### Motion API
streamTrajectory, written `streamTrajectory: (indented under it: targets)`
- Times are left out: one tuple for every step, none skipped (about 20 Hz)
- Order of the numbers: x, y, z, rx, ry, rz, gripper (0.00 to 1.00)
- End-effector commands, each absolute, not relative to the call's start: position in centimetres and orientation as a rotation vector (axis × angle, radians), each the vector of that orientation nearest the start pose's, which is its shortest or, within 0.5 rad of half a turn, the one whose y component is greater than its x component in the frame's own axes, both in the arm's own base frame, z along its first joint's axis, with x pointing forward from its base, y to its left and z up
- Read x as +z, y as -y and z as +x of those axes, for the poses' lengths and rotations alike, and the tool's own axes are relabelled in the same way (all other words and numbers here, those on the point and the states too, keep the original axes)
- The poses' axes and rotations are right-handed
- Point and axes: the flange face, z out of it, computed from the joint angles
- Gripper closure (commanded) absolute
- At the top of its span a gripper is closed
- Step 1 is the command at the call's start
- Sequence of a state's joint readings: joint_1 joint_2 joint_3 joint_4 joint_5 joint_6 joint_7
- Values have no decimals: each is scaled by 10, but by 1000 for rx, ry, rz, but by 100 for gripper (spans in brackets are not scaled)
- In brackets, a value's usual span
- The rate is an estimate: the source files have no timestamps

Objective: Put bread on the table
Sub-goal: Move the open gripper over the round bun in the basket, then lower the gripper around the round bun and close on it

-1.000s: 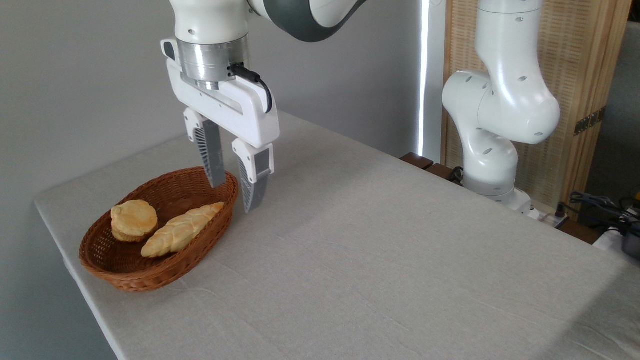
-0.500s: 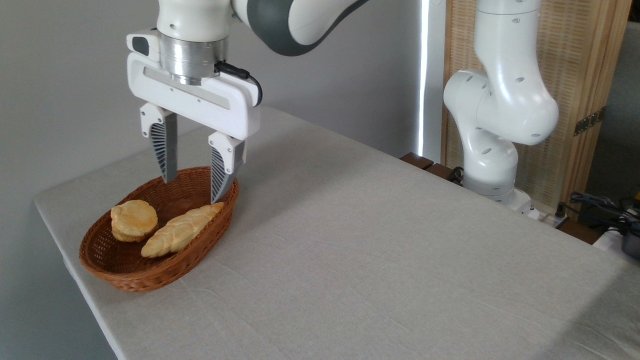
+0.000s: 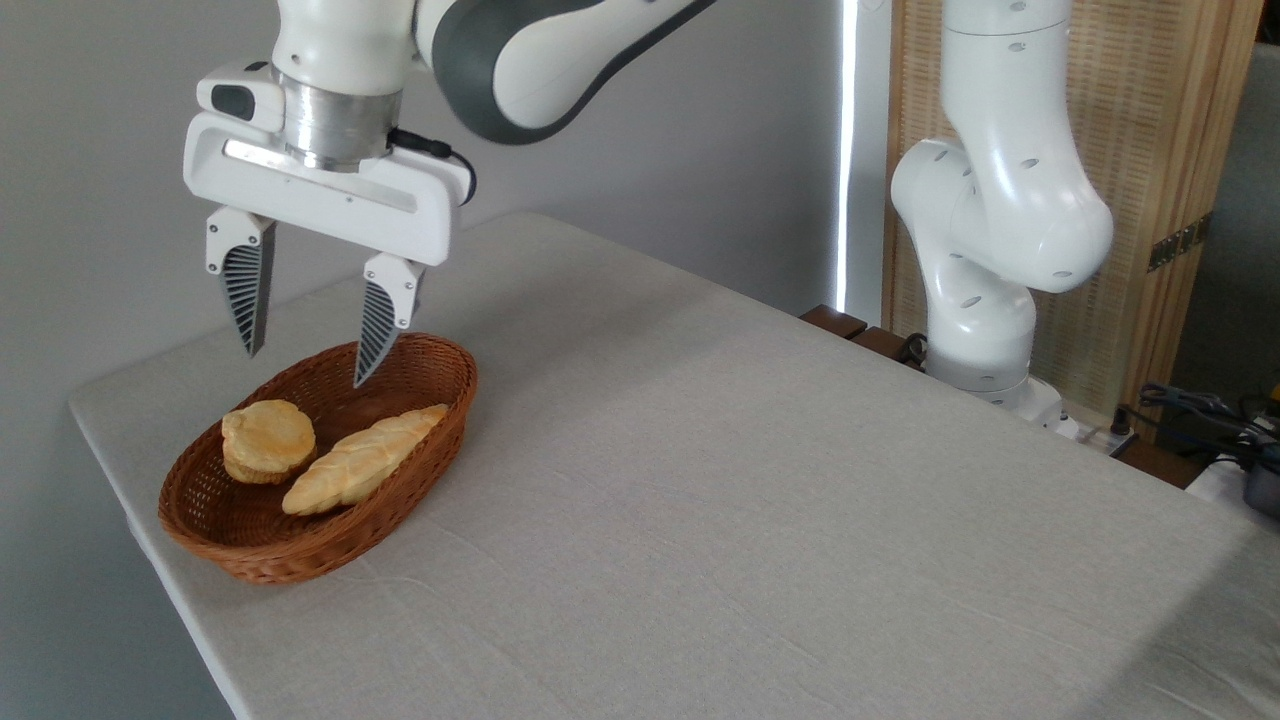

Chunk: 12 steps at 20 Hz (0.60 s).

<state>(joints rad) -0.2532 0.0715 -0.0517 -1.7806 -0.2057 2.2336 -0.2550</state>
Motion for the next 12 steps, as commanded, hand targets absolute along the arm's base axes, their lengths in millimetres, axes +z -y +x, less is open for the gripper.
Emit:
streamTrajectory:
  targets:
    - [533, 205, 596, -581, 257, -3415, 0]
    - [529, 206, 597, -586, 319, -3421, 0]
    - [524, 206, 597, -597, 376, -3428, 0]
    - [520, 210, 596, -623, 408, -3441, 0]
    - [516, 216, 594, -643, 434, -3460, 0]
    - [509, 214, 594, -655, 489, -3473, 0]
    - [502, 214, 594, -663, 527, -3481, 0]
    - [498, 216, 592, -667, 552, -3490, 0]
    - [493, 224, 589, -652, 556, -3505, 0]
    - [487, 225, 589, -640, 594, -3517, 0]
    - [483, 223, 590, -639, 652, -3530, 0]
    - [477, 222, 591, -633, 702, -3539, 0]
